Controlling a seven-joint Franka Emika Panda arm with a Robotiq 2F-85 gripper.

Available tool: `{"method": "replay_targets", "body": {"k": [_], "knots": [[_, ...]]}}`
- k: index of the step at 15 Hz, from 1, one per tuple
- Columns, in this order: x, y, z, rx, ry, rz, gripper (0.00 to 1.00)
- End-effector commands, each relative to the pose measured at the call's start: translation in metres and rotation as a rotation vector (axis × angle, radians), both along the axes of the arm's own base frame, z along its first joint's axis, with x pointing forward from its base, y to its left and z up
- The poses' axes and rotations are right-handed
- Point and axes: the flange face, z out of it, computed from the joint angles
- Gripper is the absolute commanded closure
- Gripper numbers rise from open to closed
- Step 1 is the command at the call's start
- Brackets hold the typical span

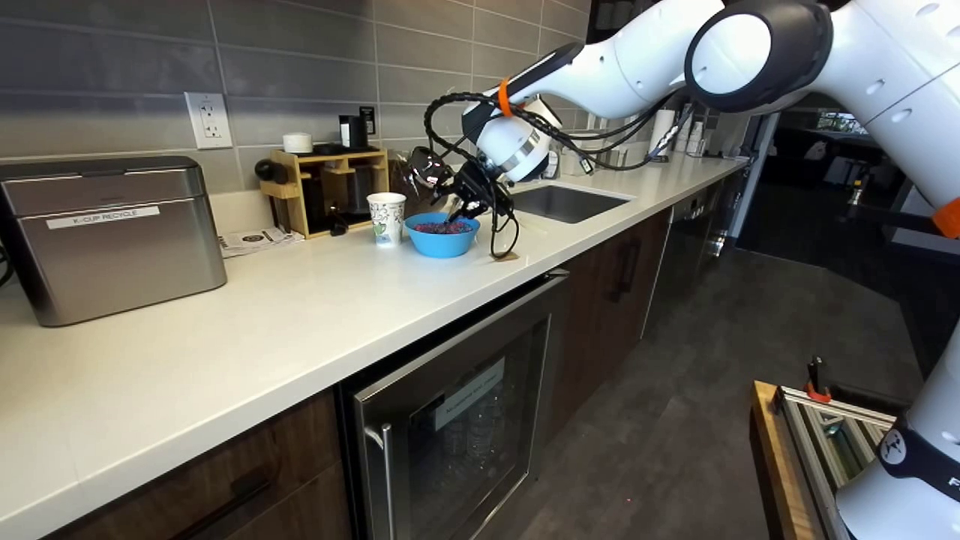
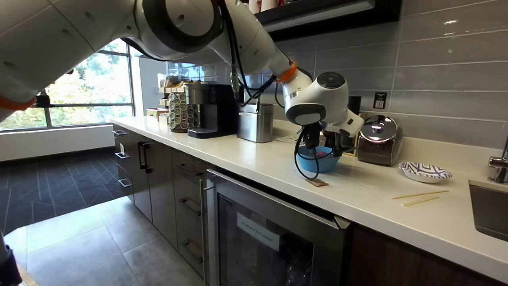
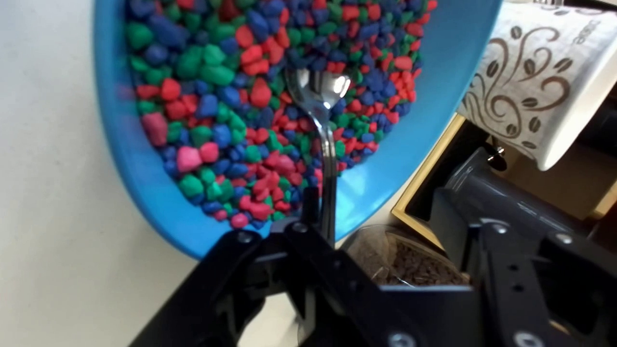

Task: Put some of the contents of the blue bowl into the paper cup using the silver spoon

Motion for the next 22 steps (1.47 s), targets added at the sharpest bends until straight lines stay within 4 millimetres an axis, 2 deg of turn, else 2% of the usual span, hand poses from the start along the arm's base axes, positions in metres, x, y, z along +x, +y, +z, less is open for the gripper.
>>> {"method": "replay_targets", "body": {"k": [1, 6, 9, 10, 12, 17, 22], "knots": [[0.0020, -0.0041, -0.0134, -0.002, -0.009, -0.014, 0.40], [0.0021, -0.0043, -0.0139, -0.004, -0.008, -0.011, 0.45], [0.0019, -0.0046, -0.0152, -0.005, -0.006, -0.010, 0.54], [0.0022, -0.0045, -0.0147, -0.005, -0.007, -0.010, 0.52], [0.0018, -0.0048, -0.0152, -0.005, -0.004, -0.009, 0.54], [0.0014, -0.0054, -0.0166, -0.007, -0.003, -0.008, 0.63], [0.0014, -0.0058, -0.0171, -0.011, -0.003, -0.003, 0.61]]}}
